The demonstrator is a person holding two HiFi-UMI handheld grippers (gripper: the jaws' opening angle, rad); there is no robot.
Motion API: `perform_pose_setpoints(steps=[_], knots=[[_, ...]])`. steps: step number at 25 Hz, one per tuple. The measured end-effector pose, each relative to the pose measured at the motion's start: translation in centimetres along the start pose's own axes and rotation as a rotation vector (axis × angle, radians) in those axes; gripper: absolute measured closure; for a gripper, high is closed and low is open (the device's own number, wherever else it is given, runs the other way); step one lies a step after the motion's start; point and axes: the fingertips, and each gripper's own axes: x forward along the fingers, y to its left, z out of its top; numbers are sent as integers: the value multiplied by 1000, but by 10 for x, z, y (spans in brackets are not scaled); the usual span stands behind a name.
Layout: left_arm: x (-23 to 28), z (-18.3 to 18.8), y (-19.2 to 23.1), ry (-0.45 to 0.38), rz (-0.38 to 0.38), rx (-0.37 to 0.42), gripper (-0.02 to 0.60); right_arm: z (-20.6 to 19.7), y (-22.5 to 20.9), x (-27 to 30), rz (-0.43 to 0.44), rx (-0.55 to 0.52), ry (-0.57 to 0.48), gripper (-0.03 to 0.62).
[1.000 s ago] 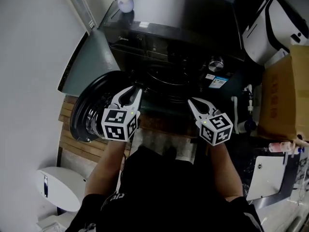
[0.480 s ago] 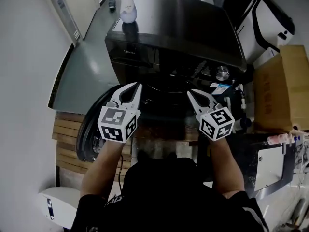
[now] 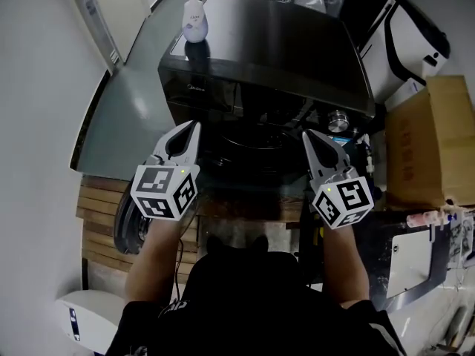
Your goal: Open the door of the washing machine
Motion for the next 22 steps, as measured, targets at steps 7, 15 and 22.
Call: perform_pose_setpoints(steps=[7, 15, 22], knots=[[0, -12, -13, -8, 57, 58, 574, -14, -33, -31, -68, 28, -29, 602], [30, -51, -45, 57, 59, 55, 574, -42, -51, -36, -95, 101, -47, 603], [49, -51, -66, 53, 36, 62, 575, -39, -62, -43, -119, 53, -14, 603]])
